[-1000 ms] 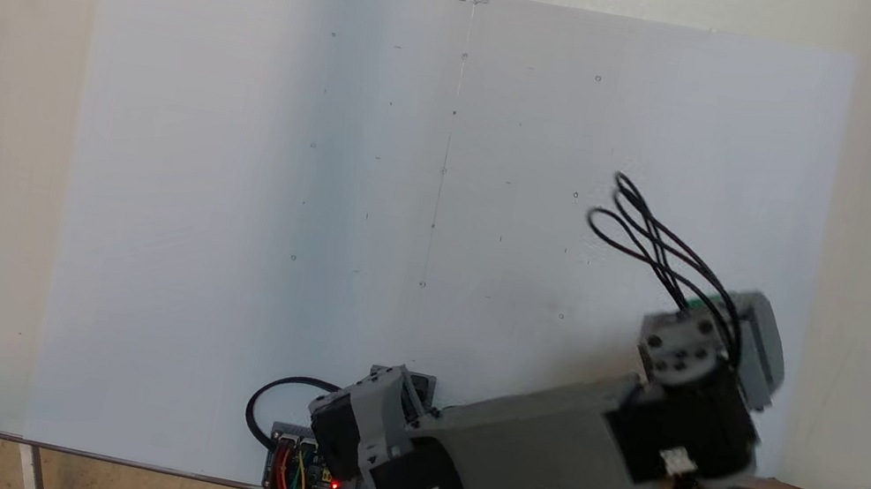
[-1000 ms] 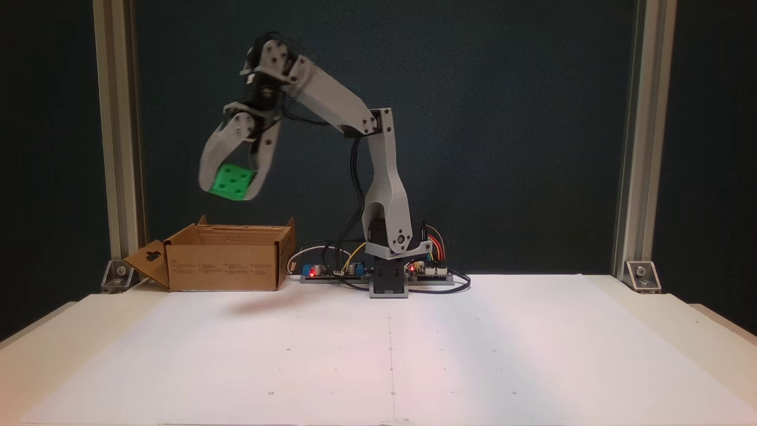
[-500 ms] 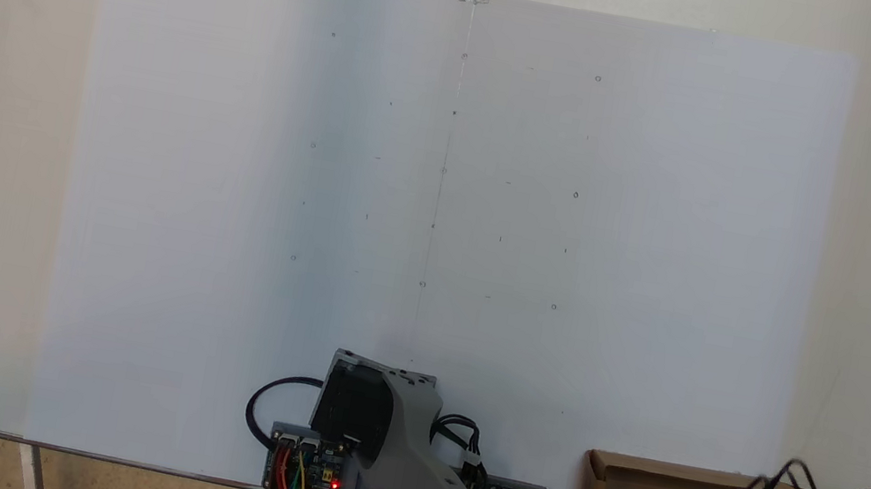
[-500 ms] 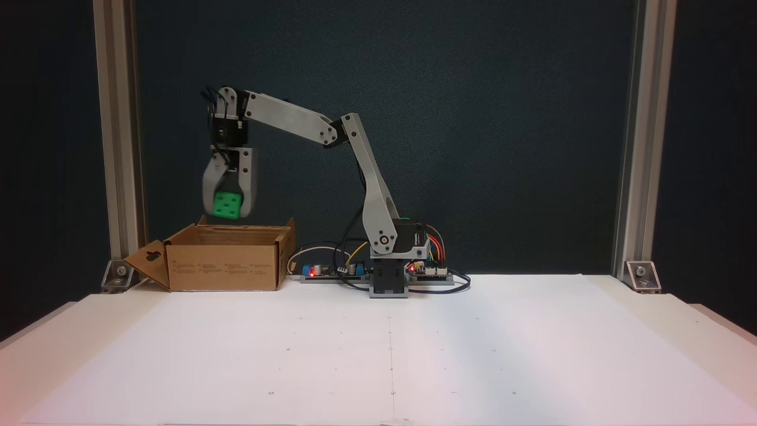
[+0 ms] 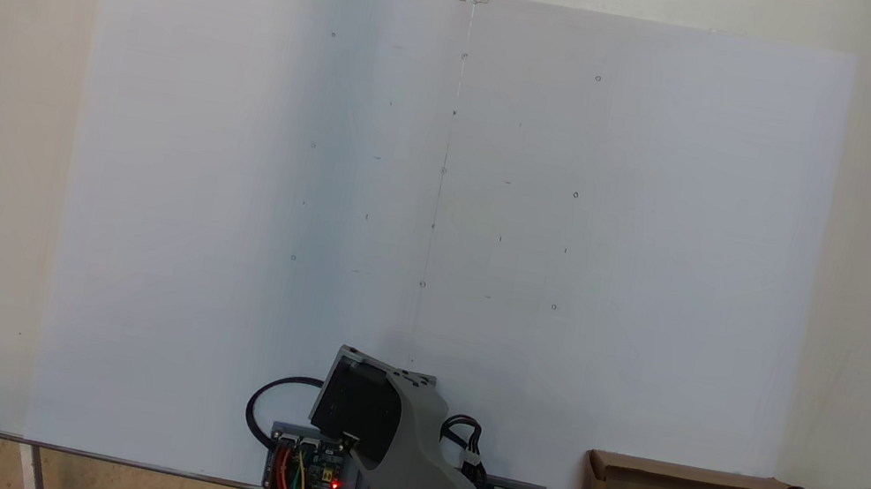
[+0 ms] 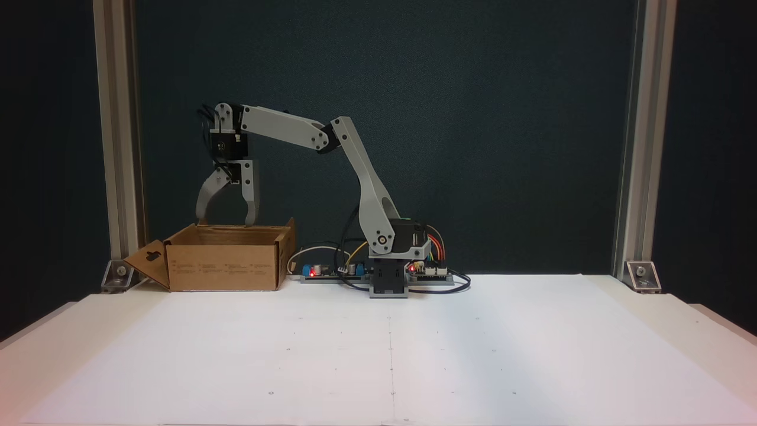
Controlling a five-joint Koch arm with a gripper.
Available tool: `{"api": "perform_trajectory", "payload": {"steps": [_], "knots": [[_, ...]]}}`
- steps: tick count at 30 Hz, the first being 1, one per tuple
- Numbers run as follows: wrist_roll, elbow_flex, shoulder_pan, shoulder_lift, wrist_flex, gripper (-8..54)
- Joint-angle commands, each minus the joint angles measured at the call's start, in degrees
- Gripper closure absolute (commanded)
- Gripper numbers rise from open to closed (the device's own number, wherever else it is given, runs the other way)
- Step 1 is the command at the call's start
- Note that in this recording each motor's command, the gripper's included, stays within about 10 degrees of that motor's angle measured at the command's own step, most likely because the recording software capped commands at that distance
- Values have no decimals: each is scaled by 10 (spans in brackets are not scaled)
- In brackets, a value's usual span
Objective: Grasp a green dice and put it in the bin.
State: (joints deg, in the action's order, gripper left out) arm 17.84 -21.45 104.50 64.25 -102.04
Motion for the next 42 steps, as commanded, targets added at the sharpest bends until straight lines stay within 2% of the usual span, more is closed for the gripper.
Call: {"api": "perform_trajectory", "payload": {"steps": [1,9,21,36,42], "knots": [[42,10,11,11,-13,1],[40,10,4,18,-11,8],[-2,10,-65,78,1,12],[-135,9,-456,257,6,16],[-199,10,-706,268,7,14]]}}
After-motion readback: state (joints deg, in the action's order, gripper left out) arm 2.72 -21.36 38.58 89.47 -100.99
